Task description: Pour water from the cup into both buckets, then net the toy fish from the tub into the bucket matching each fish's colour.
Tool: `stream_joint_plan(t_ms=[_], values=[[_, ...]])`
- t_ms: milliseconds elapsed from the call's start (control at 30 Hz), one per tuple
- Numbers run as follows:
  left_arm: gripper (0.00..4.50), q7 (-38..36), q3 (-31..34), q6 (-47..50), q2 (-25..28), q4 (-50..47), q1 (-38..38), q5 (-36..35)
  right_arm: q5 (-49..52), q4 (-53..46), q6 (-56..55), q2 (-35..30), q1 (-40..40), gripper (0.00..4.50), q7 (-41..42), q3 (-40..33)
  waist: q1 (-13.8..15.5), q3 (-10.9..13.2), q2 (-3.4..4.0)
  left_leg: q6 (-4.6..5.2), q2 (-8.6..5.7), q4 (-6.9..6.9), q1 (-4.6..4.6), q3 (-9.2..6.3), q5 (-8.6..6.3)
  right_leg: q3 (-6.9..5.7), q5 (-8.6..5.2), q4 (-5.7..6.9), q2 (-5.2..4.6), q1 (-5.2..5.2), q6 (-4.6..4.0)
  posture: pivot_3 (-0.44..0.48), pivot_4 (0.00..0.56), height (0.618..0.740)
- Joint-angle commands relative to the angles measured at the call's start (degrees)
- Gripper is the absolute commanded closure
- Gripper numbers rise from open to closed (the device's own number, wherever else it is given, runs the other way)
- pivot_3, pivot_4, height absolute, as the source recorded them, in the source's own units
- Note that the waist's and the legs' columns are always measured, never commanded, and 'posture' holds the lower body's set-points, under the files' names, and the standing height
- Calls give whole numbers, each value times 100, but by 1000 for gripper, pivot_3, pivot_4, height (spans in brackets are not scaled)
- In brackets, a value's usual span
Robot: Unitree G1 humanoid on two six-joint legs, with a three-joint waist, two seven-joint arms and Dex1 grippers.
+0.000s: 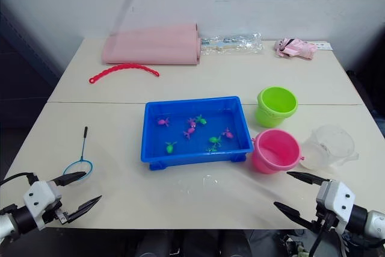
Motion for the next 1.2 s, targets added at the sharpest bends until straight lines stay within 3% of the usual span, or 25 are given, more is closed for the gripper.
stream_joint_plan(t_ms=[33,100,300,500,700,800,1200], values=[[76,-273,-11,913,252,-803,111,-1073,362,-344,233,181,298,0,-320,-409,0,0,0,0,0,0,0,0,0,0,0,0,0,0,0,0,150,740],[76,-689,-284,1967,550,-1765,85,-2191,721,-699,638,469,725,0,-745,-888,45,2,-12,-1,2,0,-6,-6,0,-1,-1,3,0,-4,-1,0,150,740],[76,-444,-1233,3319,870,-3238,-1172,-3361,1077,-1078,768,1423,1979,0,-1327,-1914,123,-15,32,-28,-10,0,0,-17,-8,-1,0,-1,-10,15,0,0,150,740],[76,-57,-2062,3816,496,-3104,-2917,-3318,1171,-798,658,2651,2410,0,-2327,-2413,2,-36,63,-48,3,-5,16,-6,0,33,0,9,52,14,-2,0,150,740],[76,-22,-2503,4007,169,-2820,-3638,-3094,1075,-959,912,3709,2046,0,-3684,-2009,-42,-53,91,-63,12,-17,22,-1,1,45,-4,14,51,4,-10,0,150,740],[76,-10,-2663,4081,60,-2736,-3772,-2995,995,-797,1125,3723,1367,0,-4473,-1912,-162,-52,90,-72,18,-20,23,3,6,50,-5,13,49,1,-14,0,150,740],[76,37,-2837,3913,-199,-2641,-3816,-2352,123,1236,1156,2309,-885,0,-4727,-1295,-133,-53,94,-44,-8,-21,18,10,52,48,-3,27,56,-7,-9,0,150,740]])
